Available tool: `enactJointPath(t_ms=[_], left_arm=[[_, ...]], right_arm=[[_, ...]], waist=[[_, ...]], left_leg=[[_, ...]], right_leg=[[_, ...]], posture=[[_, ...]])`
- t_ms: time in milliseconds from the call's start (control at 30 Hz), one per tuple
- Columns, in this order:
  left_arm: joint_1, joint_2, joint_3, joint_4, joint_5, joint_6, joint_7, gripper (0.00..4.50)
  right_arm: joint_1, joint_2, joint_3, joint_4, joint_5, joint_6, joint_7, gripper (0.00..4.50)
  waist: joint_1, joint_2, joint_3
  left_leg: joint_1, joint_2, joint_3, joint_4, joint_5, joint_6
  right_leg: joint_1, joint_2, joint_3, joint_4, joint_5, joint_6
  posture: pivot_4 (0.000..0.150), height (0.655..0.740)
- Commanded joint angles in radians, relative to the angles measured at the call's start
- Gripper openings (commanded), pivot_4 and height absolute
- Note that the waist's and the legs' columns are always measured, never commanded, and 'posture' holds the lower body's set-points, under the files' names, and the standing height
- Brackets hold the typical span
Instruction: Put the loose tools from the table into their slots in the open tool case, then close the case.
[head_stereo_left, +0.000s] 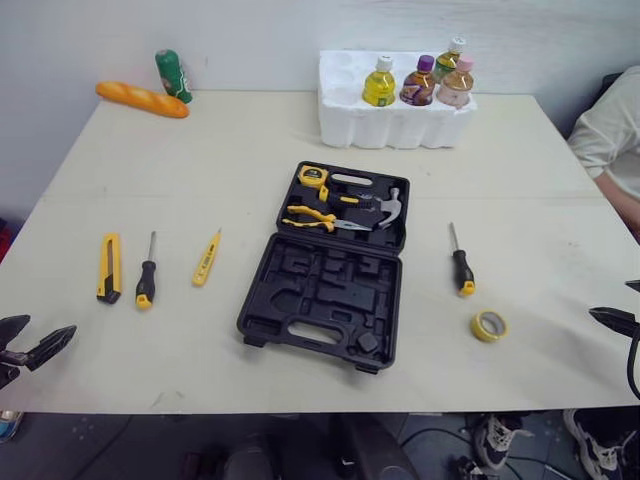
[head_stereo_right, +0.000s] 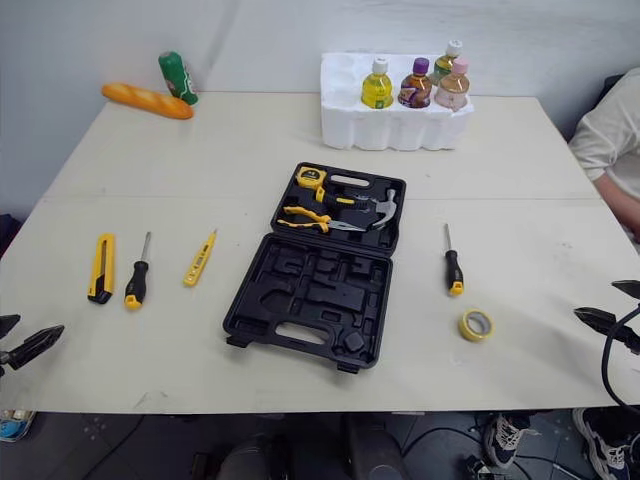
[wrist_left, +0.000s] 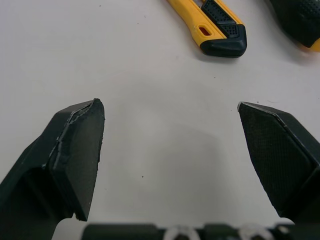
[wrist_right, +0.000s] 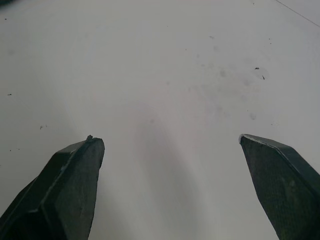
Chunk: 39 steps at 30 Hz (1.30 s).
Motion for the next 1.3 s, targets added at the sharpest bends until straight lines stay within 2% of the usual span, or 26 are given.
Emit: enactJointPath(t_ms=[33, 267, 567, 1300], left_arm=[[-0.015, 0.024, -0.013, 0.018, 0.024, -0.009, 0.011, 4.45], [-0.060, 0.023, -0.051, 0.023, 0.028, 0.012, 0.031, 4.45], [-0.048, 0.015, -0.051, -0.006, 0.016, 0.042, 0.019, 4.45], [-0.084, 0.006, -0.085, -0.066, 0.020, 0.057, 0.037, 4.45]], right_arm=[[0.007, -0.021, -0.017, -0.033, 0.002, 0.005, -0.024, 4.50], [0.073, 0.007, -0.051, -0.264, 0.034, 0.131, -0.101, 4.50], [0.135, 0.045, -0.099, -0.433, 0.080, 0.219, -0.146, 4.50], [0.114, 0.047, -0.108, -0.437, 0.073, 0.203, -0.222, 4.50]], waist=[[0.000, 0.000, 0.000], [0.002, 0.000, 0.000], [0.004, 0.000, 0.000], [0.004, 0.000, 0.000]], left_leg=[[0.000, 0.000, 0.000, 0.000, 0.000, 0.000], [0.000, 0.000, -0.001, 0.000, 0.002, -0.002], [0.000, 0.000, -0.001, 0.000, 0.002, -0.001], [0.000, 0.000, 0.000, 0.001, 0.002, -0.001]], right_leg=[[0.000, 0.000, 0.000, 0.000, 0.000, 0.000], [0.000, 0.000, 0.000, 0.002, 0.000, 0.001], [0.000, 0.001, 0.000, 0.003, 0.000, 0.001], [0.000, 0.001, 0.000, 0.004, 0.000, 0.001]], posture=[[0.150, 0.7339], [0.150, 0.7339], [0.150, 0.7339], [0.150, 0.7339]])
